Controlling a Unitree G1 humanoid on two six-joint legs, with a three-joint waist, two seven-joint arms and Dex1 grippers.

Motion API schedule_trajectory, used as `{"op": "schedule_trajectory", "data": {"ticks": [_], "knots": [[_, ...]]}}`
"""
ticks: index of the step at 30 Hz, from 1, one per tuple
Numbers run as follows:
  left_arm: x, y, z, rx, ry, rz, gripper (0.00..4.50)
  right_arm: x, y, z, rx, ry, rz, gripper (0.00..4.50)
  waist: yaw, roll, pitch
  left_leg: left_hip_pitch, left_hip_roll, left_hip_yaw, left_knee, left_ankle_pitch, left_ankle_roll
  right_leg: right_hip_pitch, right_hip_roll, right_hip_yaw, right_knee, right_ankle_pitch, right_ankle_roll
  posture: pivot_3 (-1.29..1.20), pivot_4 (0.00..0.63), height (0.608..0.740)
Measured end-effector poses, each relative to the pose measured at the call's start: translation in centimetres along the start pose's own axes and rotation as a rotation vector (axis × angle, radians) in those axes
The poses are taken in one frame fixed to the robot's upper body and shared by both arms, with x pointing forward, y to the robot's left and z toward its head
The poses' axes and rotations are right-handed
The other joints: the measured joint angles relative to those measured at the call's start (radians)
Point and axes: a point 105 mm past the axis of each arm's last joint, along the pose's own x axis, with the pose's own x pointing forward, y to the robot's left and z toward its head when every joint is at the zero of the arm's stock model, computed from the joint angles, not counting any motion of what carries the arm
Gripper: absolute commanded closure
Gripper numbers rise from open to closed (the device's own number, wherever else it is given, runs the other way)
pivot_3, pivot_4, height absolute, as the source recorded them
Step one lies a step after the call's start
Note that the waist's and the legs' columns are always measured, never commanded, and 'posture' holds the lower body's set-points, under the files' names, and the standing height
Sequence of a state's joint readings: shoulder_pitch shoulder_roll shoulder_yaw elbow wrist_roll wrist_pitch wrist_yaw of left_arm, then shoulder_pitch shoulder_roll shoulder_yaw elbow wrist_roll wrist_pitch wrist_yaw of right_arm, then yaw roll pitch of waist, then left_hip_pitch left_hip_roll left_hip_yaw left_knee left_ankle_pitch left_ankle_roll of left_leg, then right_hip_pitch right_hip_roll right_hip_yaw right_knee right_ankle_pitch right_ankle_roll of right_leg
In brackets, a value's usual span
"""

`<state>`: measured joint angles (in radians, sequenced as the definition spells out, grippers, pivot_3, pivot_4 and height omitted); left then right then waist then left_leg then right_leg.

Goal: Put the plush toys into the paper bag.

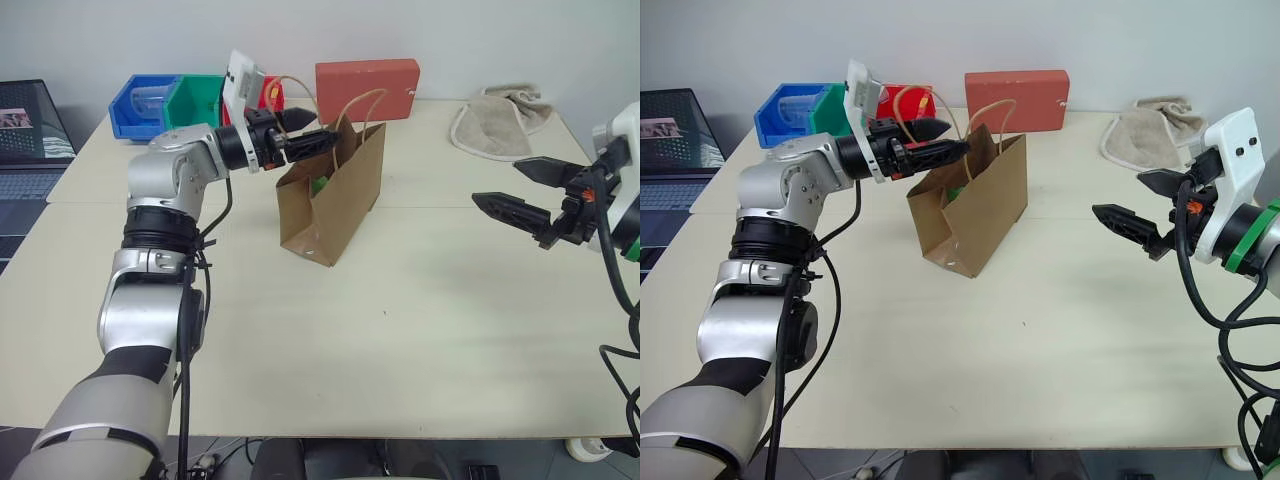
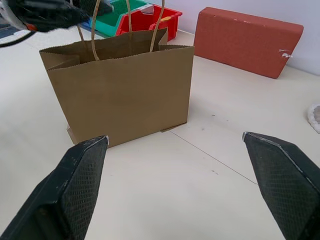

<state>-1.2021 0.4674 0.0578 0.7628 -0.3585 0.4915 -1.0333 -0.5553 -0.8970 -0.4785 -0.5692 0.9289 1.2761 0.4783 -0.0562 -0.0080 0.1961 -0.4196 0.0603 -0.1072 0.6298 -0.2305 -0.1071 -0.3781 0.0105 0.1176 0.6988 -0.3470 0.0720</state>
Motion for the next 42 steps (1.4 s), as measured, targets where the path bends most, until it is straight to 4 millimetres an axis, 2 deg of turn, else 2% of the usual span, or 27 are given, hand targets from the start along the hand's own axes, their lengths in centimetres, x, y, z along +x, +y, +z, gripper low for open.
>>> {"op": "schedule_trajectory", "data": {"ticks": [4,8,11,15,19,22,28,32,35,39,42], "knots": [[-0.3,0.9,-0.5,-0.183,-0.015,0.025,0.07,0.0,0.5,-0.4,-0.001,0.01,0.018,0.0,-0.001,0.0,0.0,0.0,0.0,0.0,0.0,0.0,0.0,0.0,0.0,0.0,0.0,0.0,0.0,0.0,0.15,0.74],[-0.8,0.1,0.8,-0.348,-0.108,-0.077,0.07,0.0,0.7,-0.5,0.005,0.011,0.03,0.0,-0.001,0.0,0.0,0.0,0.0,0.0,0.0,0.0,-0.001,0.0,0.0,-0.001,0.0,0.0,0.0,0.0,0.15,0.74],[-1.3,-0.3,1.3,-0.382,-0.134,-0.126,0.07,0.0,0.8,-0.5,-0.002,0.009,0.029,0.0,-0.001,0.0,0.0,0.0,0.0,0.0,0.0,0.002,-0.003,0.0,0.0,-0.001,0.001,0.0,0.0,0.0,0.15,0.74],[-2.3,-0.1,1.2,-0.282,-0.118,-0.109,0.07,0.0,1.2,-0.4,-0.013,0.005,0.038,0.0,-0.001,0.0,0.0,0.0,0.0,0.0,0.0,0.002,-0.004,0.0,0.0,-0.001,0.001,0.0,0.0,0.0,0.15,0.74],[-3.5,0.1,-1.5,-0.164,-0.024,-0.081,0.07,-0.2,2.0,-0.6,-0.028,0.019,0.085,0.0,0.0,0.0,0.0,0.0,0.001,0.0,0.0,0.002,-0.004,0.0,0.0,-0.001,0.001,0.0,0.0,0.0,0.15,0.74],[-4.3,-0.2,-2.8,-0.122,0.007,-0.076,0.07,-0.2,2.7,-0.5,-0.035,0.008,0.122,0.0,0.0,0.0,0.0,0.0,0.001,0.0,0.0,0.002,-0.004,0.0,0.0,-0.001,0.001,0.0,0.0,0.0,0.15,0.74],[-5.4,-1.5,-2.5,-0.1,-0.006,-0.11,0.07,0.1,4.1,-0.3,-0.054,-0.01,0.196,0.0,0.0,0.0,0.0,0.001,0.001,-0.001,0.001,0.002,-0.003,0.001,0.0,-0.001,0.001,0.0,0.0,0.0,0.15,0.74],[-6.8,-2.3,-3.5,-0.124,0.002,-0.103,0.07,0.1,4.4,-0.3,-0.055,-0.011,0.216,0.0,0.0,0.0,0.0,0.002,0.001,-0.001,0.001,0.002,-0.003,0.003,0.0,-0.001,0.001,0.0,0.0,0.0,0.15,0.74],[-6.8,-2.7,-4.6,-0.134,0.016,-0.071,0.07,0.3,5.0,-0.7,-0.047,0.0,0.25,0.0,0.0,0.0,0.0,0.002,0.001,-0.001,0.002,0.002,-0.003,0.004,0.0,-0.001,0.001,0.0,0.0,0.0,0.15,0.74],[-5.5,-3.2,-5.7,-0.126,-0.005,-0.021,0.07,0.5,5.8,-0.8,-0.079,0.013,0.295,0.0,0.01,0.0,0.0,0.002,0.001,-0.002,0.004,0.0,0.0,0.005,-0.001,-0.001,0.001,0.0,0.0,0.0,0.15,0.74],[-5.2,-3.5,-6.3,-0.125,-0.012,0.009,0.07,0.6,6.4,-0.7,-0.104,0.007,0.317,0.0,0.012,0.0,0.0,0.002,0.001,-0.001,0.005,0.0,0.0,0.005,-0.001,-0.001,0.001,0.0,0.0,0.0,0.15,0.74]]}}
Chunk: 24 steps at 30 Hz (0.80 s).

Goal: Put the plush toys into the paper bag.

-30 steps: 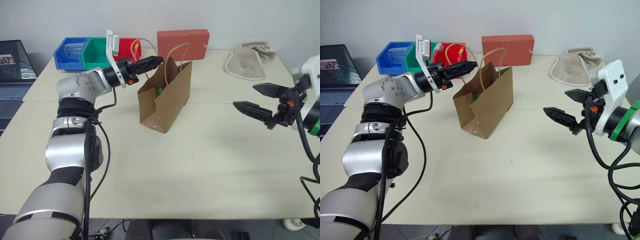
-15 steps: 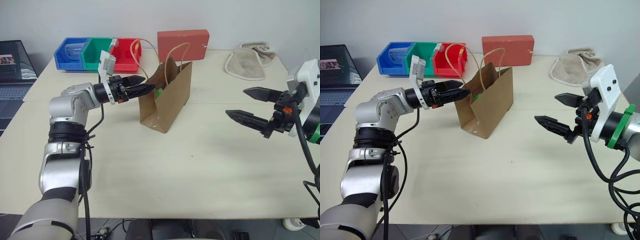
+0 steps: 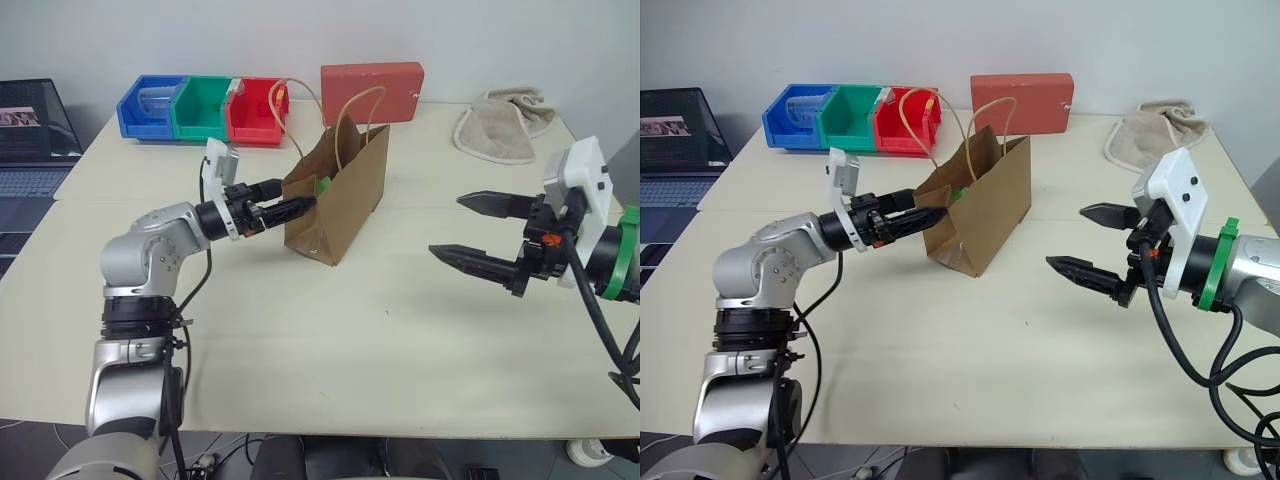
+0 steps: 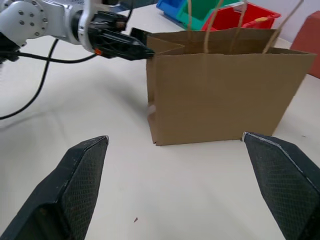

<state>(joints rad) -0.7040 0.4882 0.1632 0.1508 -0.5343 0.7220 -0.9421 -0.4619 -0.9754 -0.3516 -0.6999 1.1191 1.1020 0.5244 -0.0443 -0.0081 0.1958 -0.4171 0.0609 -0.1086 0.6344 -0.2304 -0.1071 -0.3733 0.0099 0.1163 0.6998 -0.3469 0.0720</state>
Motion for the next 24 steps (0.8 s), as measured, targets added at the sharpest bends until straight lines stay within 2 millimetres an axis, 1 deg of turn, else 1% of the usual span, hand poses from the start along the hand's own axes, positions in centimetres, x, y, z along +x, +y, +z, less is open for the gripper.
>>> {"op": "schedule_trajectory", "data": {"ticks": [3,5,8,11,16,19,21,24], "knots": [[0.4,-0.8,-0.2,0.014,-0.02,0.004,0.07,0.4,0.8,0.1,-0.021,-0.006,0.037,0.0,0.004,0.0,0.0,0.0,0.0,0.0,0.0,0.0,0.0,0.0,0.0,0.0,0.0,0.0,0.0,0.0,0.15,0.74],[0.7,-0.9,-0.5,0.01,-0.03,0.026,0.07,0.3,1.1,0.3,-0.042,-0.008,0.053,0.0,0.006,0.0,0.0,0.0,0.0,0.0,0.0,0.0,0.0,0.0,0.0,0.0,0.0,0.0,0.0,0.0,0.15,0.74],[0.8,-0.9,-0.9,0.01,-0.029,0.05,0.07,0.3,1.3,0.5,-0.058,-0.009,0.061,0.0,0.008,0.0,0.0,0.0,0.0,0.0,0.0,0.0,0.0,0.0,0.0,0.0,0.0,0.0,0.0,0.0,0.15,0.74],[0.9,-1.6,-1.4,0.02,-0.027,0.05,0.07,0.2,1.5,0.5,-0.06,-0.005,0.07,0.0,0.011,0.0,0.0,0.0,0.0,0.0,0.0,0.0,0.0,0.0,0.0,0.0,0.0,0.0,0.0,0.0,0.15,0.74],[0.4,-2.2,-2.0,0.006,-0.031,0.037,0.07,0.1,1.9,0.5,-0.057,0.001,0.104,0.0,0.011,0.0,0.0,0.0,0.0,0.0,0.0,0.0,0.0,0.0,0.0,0.0,0.0,0.0,0.0,0.0,0.15,0.74],[0.0,-2.0,-2.0,0.021,-0.025,0.043,0.07,0.1,2.0,0.5,-0.056,-0.001,0.11,0.0,0.012,0.0,0.0,0.0,0.0,0.0,0.001,0.0,0.0,0.0,0.0,0.0,0.0,0.0,0.0,0.0,0.15,0.74],[0.3,-1.8,-1.9,0.056,-0.038,0.072,0.07,0.3,2.1,0.5,-0.055,-0.001,0.118,0.0,0.013,0.0,0.0,0.001,0.0,0.0,0.001,0.0,0.0,0.001,0.0,0.0,0.0,0.0,0.0,0.0,0.15,0.74],[1.6,-1.8,-2.6,0.074,-0.05,0.094,0.07,0.6,2.3,0.3,-0.052,0.004,0.135,0.0,0.015,0.0,0.0,0.0,0.0,0.0,0.001,0.0,0.0,0.001,0.0,0.0,0.0,0.0,0.0,0.0,0.15,0.74]]}}
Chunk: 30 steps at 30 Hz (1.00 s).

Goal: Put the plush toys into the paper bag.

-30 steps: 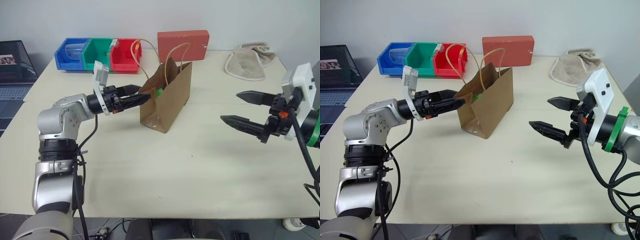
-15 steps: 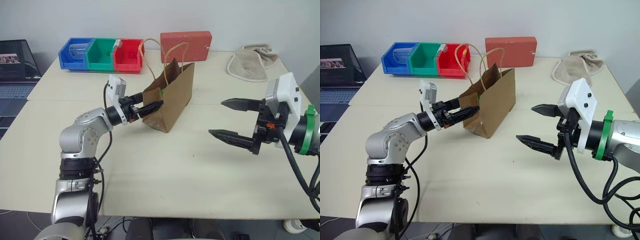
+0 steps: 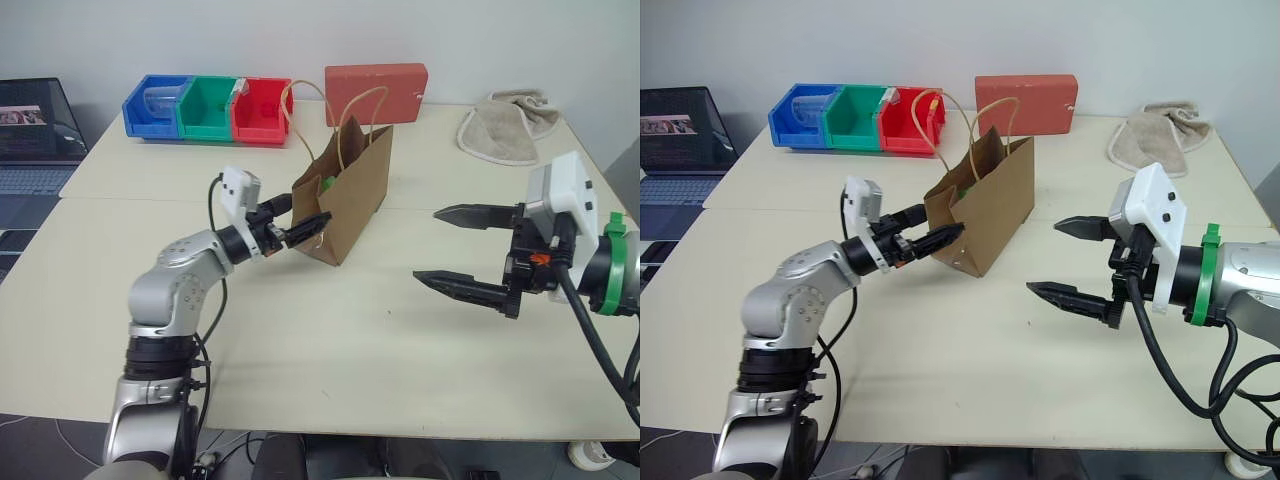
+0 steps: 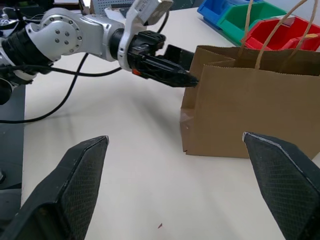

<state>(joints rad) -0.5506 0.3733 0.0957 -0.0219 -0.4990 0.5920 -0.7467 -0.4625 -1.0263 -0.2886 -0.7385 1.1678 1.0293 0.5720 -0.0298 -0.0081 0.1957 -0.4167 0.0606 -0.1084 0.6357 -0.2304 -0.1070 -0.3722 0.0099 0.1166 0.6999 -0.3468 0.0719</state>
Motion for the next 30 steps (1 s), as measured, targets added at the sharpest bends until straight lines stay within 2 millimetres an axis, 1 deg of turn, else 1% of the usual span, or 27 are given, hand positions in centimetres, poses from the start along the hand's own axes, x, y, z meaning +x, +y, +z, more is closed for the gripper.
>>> {"op": "schedule_trajectory", "data": {"ticks": [4,7,10,14,15,18,23,26,30], "knots": [[1.1,-0.3,-0.9,-0.021,-0.017,0.006,0.07,0.1,-0.1,0.4,-0.017,-0.013,-0.002,0.0,0.0,0.0,0.0,0.0,0.0,0.0,0.0,0.0,0.0,0.0,0.0,0.0,0.0,0.0,0.0,0.0,0.15,0.74],[1.8,0.4,-0.9,-0.007,-0.039,0.054,0.07,0.2,-0.1,0.3,-0.016,-0.013,0.002,0.0,0.001,0.0,0.0,0.0,0.0,0.0,0.0,0.0,0.0,0.0,0.0,0.0,0.0,0.0,0.0,0.0,0.15,0.74],[2.0,0.8,-0.9,0.017,-0.058,0.084,0.67,0.3,0.0,0.3,-0.016,-0.011,0.003,0.0,0.001,0.0,0.0,0.0,0.0,0.0,0.0,0.0,0.0,0.0,0.0,0.0,0.0,0.0,0.0,0.0,0.15,0.74],[2.0,1.1,-1.2,0.023,-0.06,0.092,1.9,0.3,0.1,0.3,-0.019,-0.01,0.002,0.0,0.0,0.0,0.0,0.0,0.0,0.0,0.0,0.0,0.0,0.0,0.0,0.0,0.0,0.0,0.0,0.0,0.15,0.74],[2.0,1.1,-1.2,0.023,-0.059,0.088,2.15,0.3,0.1,0.3,-0.02,-0.011,0.001,0.0,0.0,0.0,0.0,0.0,0.0,0.0,0.0,0.0,0.0,0.0,0.0,0.0,0.0,0.0,0.0,0.0,0.15,0.74],[2.2,0.8,-1.3,0.042,-0.059,0.069,3.11,0.4,0.1,0.2,-0.02,-0.014,-0.001,0.0,0.0,0.0,0.0,0.0,0.0,0.0,0.0,0.0,0.0,0.0,0.0,0.0,0.0,0.0,0.0,0.0,0.15,0.74],[2.6,1.3,-1.5,0.046,-0.051,0.074,4.47,0.4,-0.4,0.1,-0.037,-0.02,-0.04,0.0,0.0,0.0,0.0,0.0,0.0,0.0,0.0,0.0,0.0,0.0,0.0,0.0,0.0,0.0,0.0,0.0,0.15,0.74],[3.1,1.6,-1.5,0.041,-0.047,0.061,4.47,0.5,-0.7,0.0,-0.054,-0.035,-0.067,0.0,0.001,0.0,0.0,0.0,0.0,0.0,0.0,0.0,0.0,0.0,0.0,0.0,0.0,0.0,0.0,0.0,0.15,0.74],[3.5,1.7,-1.0,0.051,-0.039,-0.007,4.47,0.4,-0.6,-0.4,-0.091,-0.04,-0.107,0.0,0.0,0.0,0.0,0.0,0.0,0.0,0.0,0.0,0.0,0.0,0.0,-0.001,0.0,0.0,0.0,0.0,0.15,0.74]]}}
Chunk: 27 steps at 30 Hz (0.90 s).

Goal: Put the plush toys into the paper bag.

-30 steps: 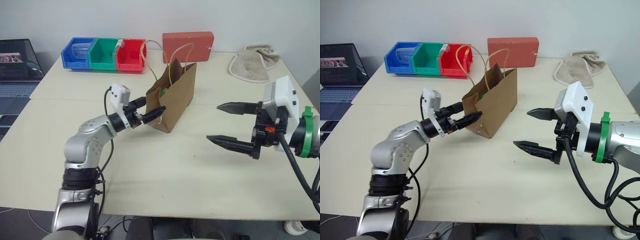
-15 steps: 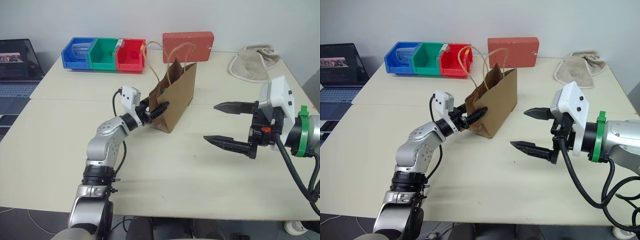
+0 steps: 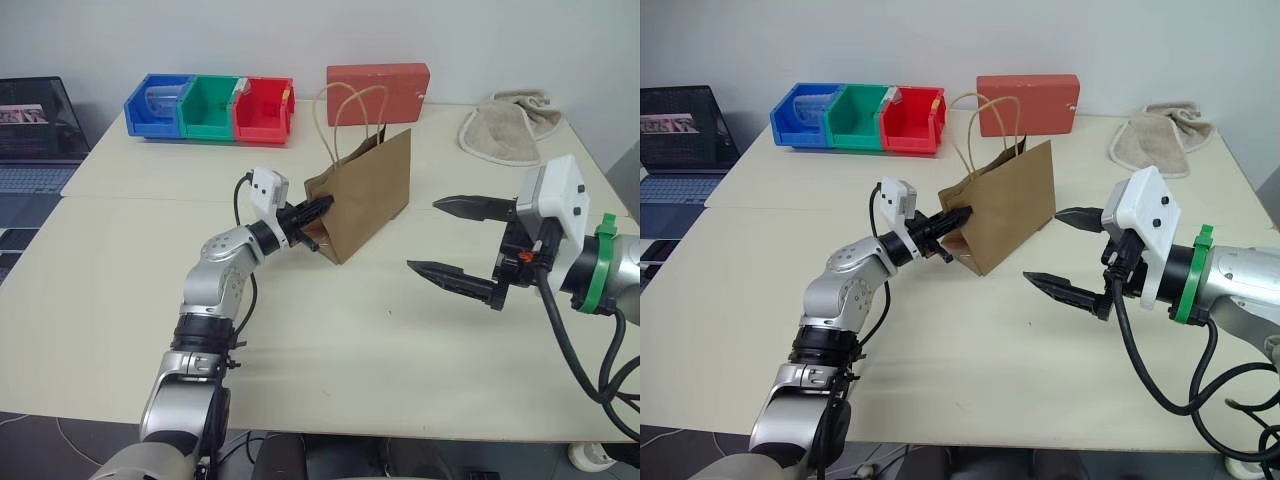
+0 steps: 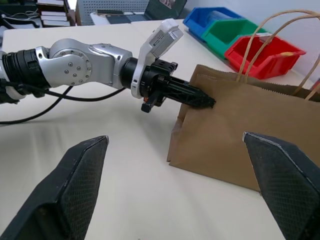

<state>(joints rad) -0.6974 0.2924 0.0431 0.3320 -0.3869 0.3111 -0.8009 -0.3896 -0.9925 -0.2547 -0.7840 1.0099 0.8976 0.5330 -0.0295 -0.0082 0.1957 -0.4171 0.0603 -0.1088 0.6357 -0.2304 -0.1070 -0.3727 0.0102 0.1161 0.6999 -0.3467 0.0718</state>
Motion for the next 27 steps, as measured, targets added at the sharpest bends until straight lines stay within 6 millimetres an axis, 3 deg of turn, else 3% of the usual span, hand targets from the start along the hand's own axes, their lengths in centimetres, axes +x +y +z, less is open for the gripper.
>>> {"op": "schedule_trajectory", "data": {"ticks": [7,15,27], "knots": [[1.1,-2.2,2.6,0.033,0.03,-0.312,4.47,-3.4,0.8,-0.5,0.061,0.079,-0.015,0.0,0.003,0.0,0.0,0.0,-0.001,-0.001,-0.001,0.0,0.0,0.001,0.0,-0.001,-0.001,0.0,0.0,0.0,0.15,0.74],[0.7,-5.1,0.8,-0.019,0.183,-0.629,4.47,-6.6,2.7,-0.5,0.133,0.155,-0.06,0.0,-0.003,0.0,0.0,0.001,0.0,-0.001,-0.001,0.0,0.0,0.003,0.0,-0.001,-0.001,0.0,0.0,0.0,0.15,0.74],[0.8,-5.7,-0.5,0.0,0.224,-0.732,4.47,-6.5,3.4,-0.7,0.132,0.175,-0.091,0.0,-0.002,0.0,0.0,0.001,0.0,-0.001,-0.001,0.0,0.001,0.003,0.0,0.0,-0.001,0.0,0.0,0.0,0.15,0.74]]}}
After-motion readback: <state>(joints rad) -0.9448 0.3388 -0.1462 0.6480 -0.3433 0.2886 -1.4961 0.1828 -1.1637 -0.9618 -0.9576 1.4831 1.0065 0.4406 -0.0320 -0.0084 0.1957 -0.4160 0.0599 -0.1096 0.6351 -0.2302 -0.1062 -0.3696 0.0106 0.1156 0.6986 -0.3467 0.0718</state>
